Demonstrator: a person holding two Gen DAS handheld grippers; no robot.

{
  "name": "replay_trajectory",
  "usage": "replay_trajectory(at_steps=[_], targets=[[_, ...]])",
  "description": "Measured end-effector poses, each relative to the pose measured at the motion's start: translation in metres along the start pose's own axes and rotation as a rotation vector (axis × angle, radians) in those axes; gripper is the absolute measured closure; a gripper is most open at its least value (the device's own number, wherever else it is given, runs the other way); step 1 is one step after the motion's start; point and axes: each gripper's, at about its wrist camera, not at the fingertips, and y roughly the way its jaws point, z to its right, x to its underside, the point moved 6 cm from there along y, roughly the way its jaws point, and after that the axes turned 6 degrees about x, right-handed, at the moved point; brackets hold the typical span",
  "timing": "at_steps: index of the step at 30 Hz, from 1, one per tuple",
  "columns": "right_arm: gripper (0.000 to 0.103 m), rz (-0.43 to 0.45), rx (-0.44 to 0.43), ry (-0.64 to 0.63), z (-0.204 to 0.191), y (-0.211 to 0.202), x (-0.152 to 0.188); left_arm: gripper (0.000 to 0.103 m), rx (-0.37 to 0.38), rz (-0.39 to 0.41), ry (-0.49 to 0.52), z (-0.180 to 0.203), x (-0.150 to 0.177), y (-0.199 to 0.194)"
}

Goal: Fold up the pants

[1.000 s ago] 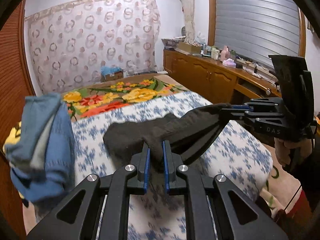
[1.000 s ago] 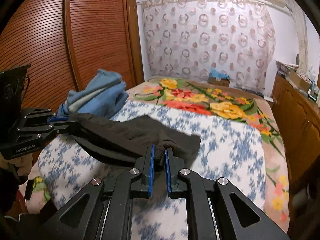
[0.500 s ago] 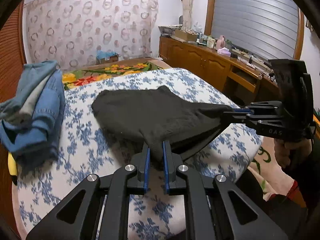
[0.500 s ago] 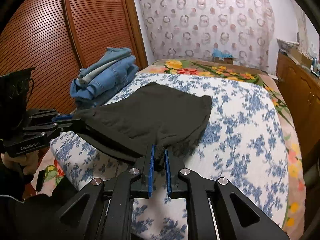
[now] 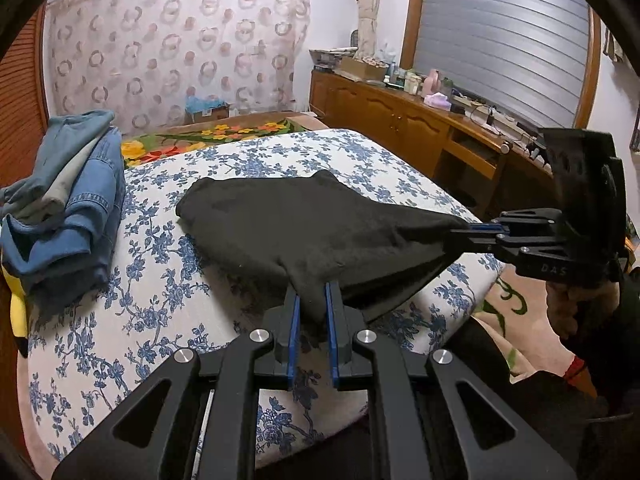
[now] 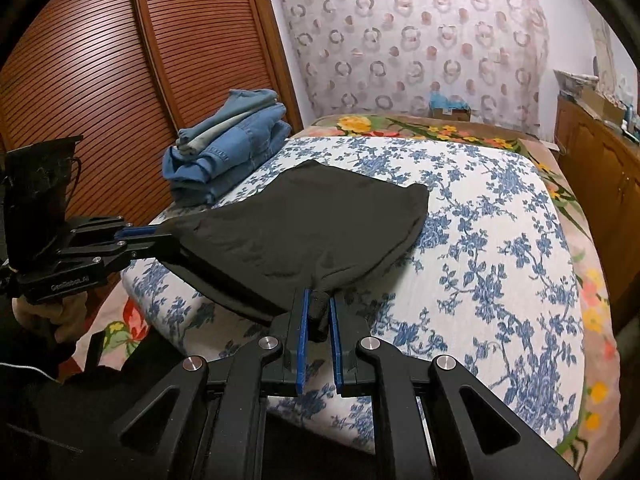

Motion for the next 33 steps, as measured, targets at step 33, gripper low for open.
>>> replay_trajectory(at_steps=[33], targets=[[0.093, 0.051, 0.018, 0.027, 0.041, 0.102, -0.079, 0.090, -0.030, 0.000, -0.065, -0.072, -0.065, 0.070]])
